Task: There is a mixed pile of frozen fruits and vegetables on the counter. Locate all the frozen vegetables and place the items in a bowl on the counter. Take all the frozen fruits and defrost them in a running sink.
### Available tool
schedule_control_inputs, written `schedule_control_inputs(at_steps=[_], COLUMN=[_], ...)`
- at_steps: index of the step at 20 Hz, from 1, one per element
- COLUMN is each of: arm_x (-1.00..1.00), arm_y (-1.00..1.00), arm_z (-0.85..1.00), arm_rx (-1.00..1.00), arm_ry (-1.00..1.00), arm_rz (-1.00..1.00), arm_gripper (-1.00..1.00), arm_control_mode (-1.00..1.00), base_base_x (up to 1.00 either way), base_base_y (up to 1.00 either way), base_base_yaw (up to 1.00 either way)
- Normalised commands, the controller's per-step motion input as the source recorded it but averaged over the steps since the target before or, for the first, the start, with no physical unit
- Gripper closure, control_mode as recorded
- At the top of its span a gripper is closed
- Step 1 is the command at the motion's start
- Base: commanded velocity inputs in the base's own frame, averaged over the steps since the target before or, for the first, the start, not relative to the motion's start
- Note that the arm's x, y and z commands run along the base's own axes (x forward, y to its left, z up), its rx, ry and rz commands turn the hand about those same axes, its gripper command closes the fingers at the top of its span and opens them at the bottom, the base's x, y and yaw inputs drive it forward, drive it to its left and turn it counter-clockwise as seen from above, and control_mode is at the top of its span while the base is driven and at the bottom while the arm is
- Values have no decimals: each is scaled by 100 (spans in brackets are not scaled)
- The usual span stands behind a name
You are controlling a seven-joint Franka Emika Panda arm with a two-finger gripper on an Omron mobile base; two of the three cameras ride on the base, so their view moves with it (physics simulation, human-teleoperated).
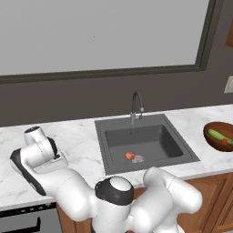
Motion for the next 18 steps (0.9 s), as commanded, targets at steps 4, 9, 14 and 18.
schedule_control_inputs(at_steps=[4,9,14,18], arm_x=[-8,-10,-6,0], arm_y=[3,-4,-42,-54], arm_z=[-14,-5,52,46], arm_rx=[0,0,-2,-4], arm_ry=[0,0,0,-2], arm_rz=[-3,-4,-3,-4], arm_gripper=[100,100,100,100], arm_control_mode=[-100,-100,-100,-100], base_base_x=[0,0,0,0], base_base_y=[0,0,0,0], base_base_yaw=[0,0,0,0])
